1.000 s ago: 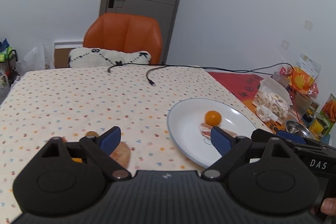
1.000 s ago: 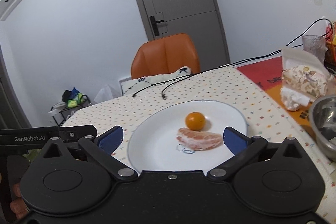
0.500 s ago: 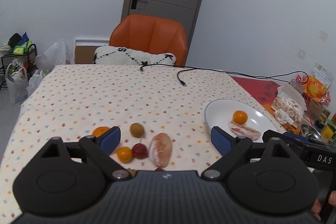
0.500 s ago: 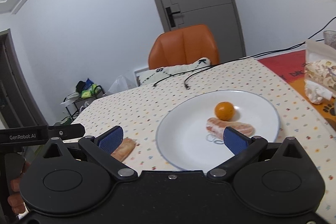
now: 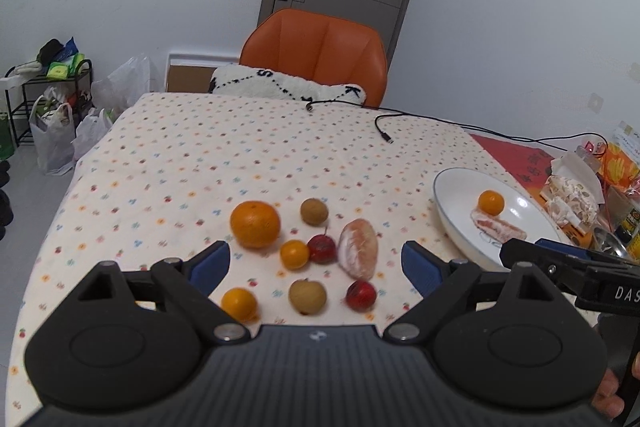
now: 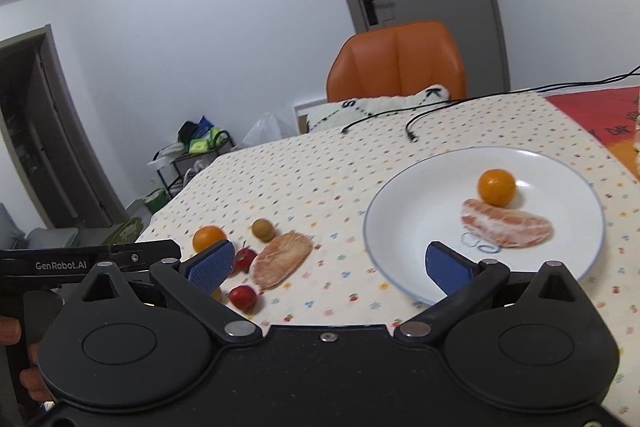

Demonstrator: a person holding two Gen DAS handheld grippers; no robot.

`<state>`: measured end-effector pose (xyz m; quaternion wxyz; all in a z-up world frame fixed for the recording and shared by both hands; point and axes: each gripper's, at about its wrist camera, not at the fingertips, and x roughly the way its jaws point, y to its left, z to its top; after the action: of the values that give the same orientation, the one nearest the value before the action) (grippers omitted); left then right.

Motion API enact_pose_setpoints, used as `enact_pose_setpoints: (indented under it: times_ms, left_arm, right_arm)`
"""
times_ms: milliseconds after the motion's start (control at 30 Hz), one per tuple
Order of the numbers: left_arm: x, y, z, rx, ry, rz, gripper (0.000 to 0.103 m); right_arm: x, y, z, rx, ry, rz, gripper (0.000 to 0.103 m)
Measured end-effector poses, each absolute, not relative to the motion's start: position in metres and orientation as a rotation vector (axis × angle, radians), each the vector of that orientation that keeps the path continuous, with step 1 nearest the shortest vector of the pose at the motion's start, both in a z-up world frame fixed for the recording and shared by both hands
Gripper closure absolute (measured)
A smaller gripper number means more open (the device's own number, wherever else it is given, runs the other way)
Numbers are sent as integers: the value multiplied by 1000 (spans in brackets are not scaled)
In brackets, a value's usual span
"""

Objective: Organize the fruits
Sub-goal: 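Move both open tools back over the fruit cluster, then grasp a red plum with the right tool while the left tool grasps a small orange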

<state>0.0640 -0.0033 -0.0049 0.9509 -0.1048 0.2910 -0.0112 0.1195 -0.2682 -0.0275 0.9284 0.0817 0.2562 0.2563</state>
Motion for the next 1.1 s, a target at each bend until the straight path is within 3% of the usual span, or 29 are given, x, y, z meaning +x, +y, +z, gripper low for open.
enact_pose_setpoints:
  times_ms: [400,467,667,1033,1100]
  left_arm:
    - [56,11,-18,-222,599,-11,18]
    - [57,14,-22,-237,606,-12,23]
    - [59,22,-36,-265,634,11,37]
    - [70,32,-52,-292,665,24,55]
    - [70,32,-55,-297,669,25,64]
  right_arm:
    - [119,-241,-34,142,559,587,3]
    - [120,-238,-36,140,572,594,13]
    - [124,-228,-46,135,618,614,27]
    - [132,-206,-53,122,673,660,46]
    - [133,-202,-55,118,681,665,48]
